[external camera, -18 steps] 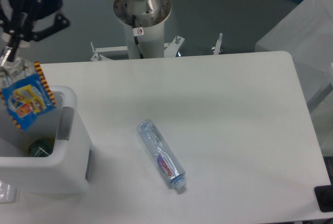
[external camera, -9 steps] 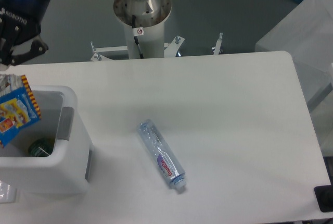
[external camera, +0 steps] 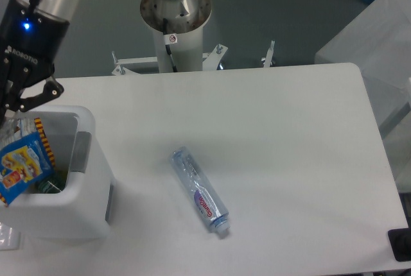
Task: Place the trash in the trash can
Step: 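Lower the wrapper into the bin and open the gripper, then move the gripper over the clear water bottle's cap end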
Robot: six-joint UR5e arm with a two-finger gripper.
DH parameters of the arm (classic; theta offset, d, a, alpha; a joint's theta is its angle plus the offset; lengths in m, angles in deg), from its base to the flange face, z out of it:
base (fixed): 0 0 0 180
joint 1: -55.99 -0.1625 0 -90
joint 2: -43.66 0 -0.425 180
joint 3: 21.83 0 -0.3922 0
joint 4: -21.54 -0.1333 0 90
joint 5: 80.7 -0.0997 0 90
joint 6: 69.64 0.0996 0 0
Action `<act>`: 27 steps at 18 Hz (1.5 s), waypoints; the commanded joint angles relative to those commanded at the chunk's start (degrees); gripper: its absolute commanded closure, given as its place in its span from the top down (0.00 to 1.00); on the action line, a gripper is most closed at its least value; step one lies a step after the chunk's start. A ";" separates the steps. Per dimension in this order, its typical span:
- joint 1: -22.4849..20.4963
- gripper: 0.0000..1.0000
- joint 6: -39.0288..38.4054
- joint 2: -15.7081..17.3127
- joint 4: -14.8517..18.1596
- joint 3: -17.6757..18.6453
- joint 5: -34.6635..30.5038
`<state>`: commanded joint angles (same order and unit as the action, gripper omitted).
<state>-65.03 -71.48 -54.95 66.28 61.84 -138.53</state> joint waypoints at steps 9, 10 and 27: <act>0.18 0.52 1.66 0.70 -0.18 3.25 -0.26; 0.09 0.57 2.02 0.79 -0.18 3.17 -0.26; -7.10 1.00 0.88 2.20 0.70 5.97 -19.15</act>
<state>-72.14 -70.60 -52.75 66.98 67.81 -157.68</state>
